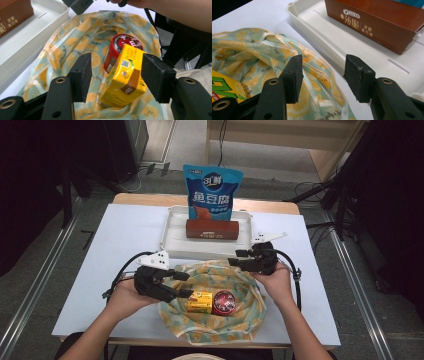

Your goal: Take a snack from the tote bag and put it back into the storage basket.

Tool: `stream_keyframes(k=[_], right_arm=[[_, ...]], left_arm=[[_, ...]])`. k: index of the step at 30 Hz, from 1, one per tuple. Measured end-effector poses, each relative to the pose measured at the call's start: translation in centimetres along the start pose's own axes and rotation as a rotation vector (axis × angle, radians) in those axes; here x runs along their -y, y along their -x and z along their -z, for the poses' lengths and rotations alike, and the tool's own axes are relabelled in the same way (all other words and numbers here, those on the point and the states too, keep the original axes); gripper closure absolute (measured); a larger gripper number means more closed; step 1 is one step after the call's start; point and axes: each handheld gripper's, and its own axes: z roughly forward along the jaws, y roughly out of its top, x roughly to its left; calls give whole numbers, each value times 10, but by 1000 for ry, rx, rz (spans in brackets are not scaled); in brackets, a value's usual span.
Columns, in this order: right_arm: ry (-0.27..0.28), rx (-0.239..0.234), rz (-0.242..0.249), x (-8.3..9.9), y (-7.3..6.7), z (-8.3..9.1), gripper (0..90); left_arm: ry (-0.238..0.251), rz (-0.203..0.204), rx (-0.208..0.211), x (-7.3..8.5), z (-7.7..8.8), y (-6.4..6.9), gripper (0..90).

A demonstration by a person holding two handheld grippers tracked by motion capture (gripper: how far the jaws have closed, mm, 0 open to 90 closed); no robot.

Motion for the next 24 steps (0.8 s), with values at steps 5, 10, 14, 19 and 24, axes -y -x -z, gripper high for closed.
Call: stream_keyframes(k=[5,10,14,19,24], right_arm=[[-1,0,-3,0,1,-1,505],[-3,4,-2,0,2,-1,505],[-5,5,-4,0,2,-1,505],[-5,8,-2,0,3,-1,505],[-7,10,-1,0,3,-1,505]], left_arm=[[-10,3,17,3,-7,3,425],[-25,7,32,10,-14,8,425],[-37,4,35,12,-20,9,425],[-60,1,58,18,-28,7,403],[-53,-2,74,20,-32,5,397]])
